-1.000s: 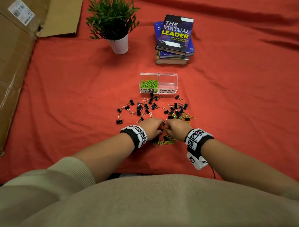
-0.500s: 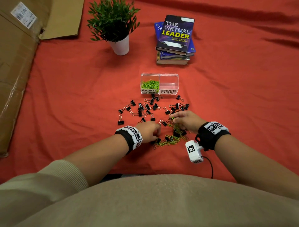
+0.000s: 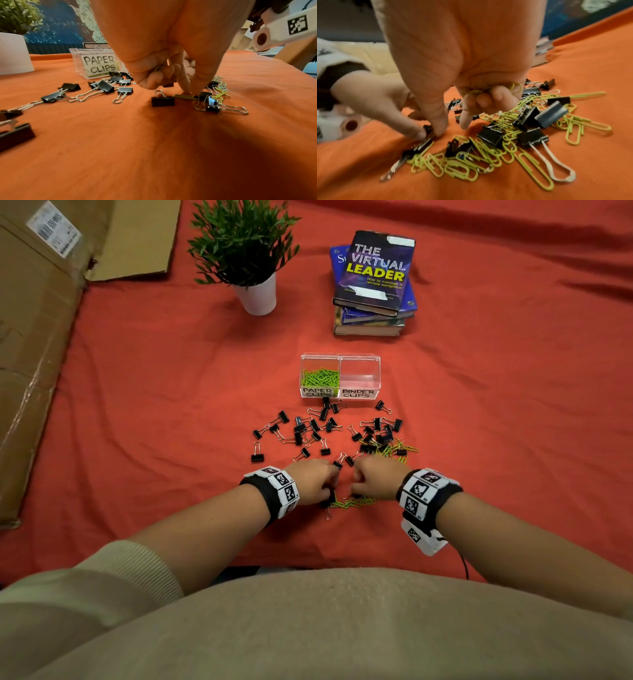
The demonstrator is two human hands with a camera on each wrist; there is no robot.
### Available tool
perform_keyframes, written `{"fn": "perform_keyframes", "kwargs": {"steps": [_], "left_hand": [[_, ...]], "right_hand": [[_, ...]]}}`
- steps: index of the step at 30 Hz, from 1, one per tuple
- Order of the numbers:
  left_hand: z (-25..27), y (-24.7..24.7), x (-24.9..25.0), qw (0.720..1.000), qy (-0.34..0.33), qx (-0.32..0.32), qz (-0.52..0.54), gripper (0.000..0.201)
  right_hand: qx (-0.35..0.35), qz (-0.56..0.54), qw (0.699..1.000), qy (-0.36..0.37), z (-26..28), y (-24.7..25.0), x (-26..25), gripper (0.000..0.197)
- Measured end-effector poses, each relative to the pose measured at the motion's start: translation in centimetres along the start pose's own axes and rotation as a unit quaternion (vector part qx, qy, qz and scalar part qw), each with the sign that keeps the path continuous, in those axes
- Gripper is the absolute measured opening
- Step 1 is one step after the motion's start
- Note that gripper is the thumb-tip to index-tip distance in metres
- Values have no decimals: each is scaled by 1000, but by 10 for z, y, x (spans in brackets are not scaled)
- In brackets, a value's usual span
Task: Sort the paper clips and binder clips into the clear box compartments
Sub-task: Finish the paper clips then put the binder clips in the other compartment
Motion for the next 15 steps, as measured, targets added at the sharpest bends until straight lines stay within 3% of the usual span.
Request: {"fn": "perform_keyframes", "kwargs": {"steps": [3, 8, 12, 15], "left_hand": [[-2, -1, 2, 1000, 5, -6, -8, 22], [-1, -1, 1, 1000, -11, -5, -29, 19], [1, -1, -3, 999, -19, -10, -46, 21], [1, -1, -3, 997, -17, -11, -69, 21]], "right_hand": [[-14, 67, 998, 3, -3, -8, 1, 23], [27, 0, 999, -29, -9, 3, 14, 17], [89, -166, 980, -65, -6, 26, 33, 17], [74, -382, 916, -99, -2, 24, 39, 17]]}}
Point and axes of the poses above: each hand's wrist, its own z-axis away from the middle knuckle, its own y-axis out of the back of the hand, x = y × z, the point moved 10 cm from there along -z, towards the middle knuckle, and after that the axes turned 3 degrees about y, right-handed, at the moved point
